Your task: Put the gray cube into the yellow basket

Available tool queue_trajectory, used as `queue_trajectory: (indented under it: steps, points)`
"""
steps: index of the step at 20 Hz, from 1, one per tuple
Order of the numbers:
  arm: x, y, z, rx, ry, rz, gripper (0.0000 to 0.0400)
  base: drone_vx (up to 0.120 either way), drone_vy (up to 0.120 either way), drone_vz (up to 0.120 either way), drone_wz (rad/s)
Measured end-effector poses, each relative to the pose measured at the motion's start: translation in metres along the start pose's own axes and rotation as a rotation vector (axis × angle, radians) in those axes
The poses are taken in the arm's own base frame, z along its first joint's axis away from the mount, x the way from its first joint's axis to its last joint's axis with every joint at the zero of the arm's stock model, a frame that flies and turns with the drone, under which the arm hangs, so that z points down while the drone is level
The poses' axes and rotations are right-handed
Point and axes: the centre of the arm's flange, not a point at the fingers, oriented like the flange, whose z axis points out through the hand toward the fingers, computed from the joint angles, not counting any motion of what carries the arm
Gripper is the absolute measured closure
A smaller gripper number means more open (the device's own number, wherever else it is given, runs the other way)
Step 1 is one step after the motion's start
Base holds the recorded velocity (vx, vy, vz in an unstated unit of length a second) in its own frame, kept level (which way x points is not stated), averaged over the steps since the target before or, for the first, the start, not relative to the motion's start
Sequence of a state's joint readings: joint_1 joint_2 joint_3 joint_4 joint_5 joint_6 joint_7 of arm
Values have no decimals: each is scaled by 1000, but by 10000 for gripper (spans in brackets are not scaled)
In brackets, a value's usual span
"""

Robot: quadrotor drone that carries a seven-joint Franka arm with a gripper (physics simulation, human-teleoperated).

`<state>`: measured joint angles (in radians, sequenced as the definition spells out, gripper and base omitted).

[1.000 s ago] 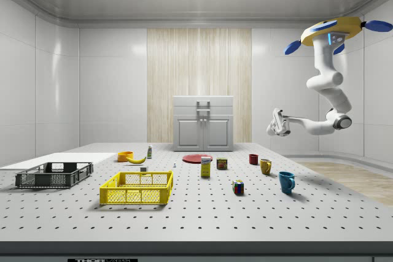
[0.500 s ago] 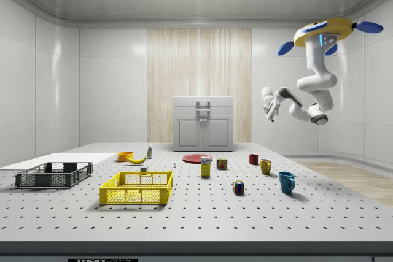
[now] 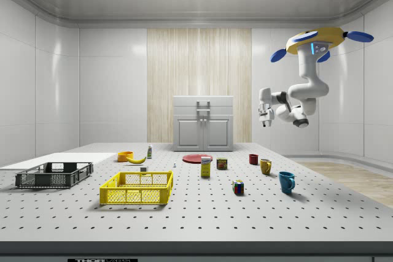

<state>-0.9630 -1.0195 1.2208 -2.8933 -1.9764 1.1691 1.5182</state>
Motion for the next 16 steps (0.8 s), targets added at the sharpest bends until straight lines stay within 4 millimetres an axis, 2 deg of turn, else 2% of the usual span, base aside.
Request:
queue_trajectory:
  steps: [9,12,16]
  points:
    - [-4,-4,0,-43,46,-1,0,120,0,0,0]
    - [-5,-5,0,-48,51,-1,0,120,-107,0,0]
    - [-5,-5,0,-51,55,-1,0,120,0,-10,0]
